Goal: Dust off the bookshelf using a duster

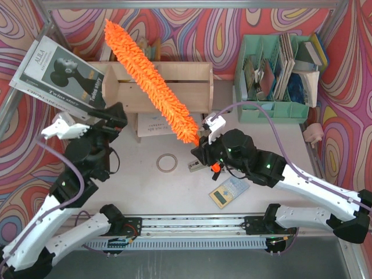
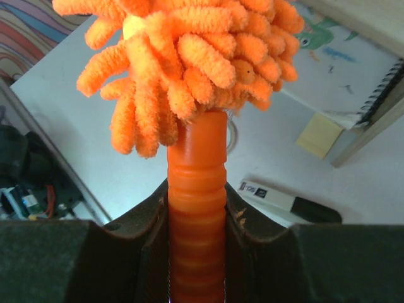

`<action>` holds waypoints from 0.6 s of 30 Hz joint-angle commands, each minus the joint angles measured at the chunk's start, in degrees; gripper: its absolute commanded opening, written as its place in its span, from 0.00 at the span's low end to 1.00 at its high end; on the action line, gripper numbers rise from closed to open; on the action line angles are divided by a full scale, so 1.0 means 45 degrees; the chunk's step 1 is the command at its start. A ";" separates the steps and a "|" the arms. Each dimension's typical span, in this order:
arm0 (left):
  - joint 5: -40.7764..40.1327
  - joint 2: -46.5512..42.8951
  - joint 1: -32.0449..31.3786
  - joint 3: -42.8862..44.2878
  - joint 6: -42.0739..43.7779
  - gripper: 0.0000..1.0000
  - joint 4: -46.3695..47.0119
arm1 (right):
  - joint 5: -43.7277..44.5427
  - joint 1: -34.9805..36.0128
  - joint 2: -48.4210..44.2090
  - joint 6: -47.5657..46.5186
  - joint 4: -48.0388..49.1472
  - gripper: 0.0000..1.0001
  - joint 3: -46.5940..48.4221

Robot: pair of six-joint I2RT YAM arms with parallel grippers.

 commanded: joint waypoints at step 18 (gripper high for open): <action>-0.4135 -0.5851 0.0023 -0.7772 0.3371 0.98 0.0949 | 0.5557 0.5572 0.2476 0.7769 -0.4488 0.00 0.2361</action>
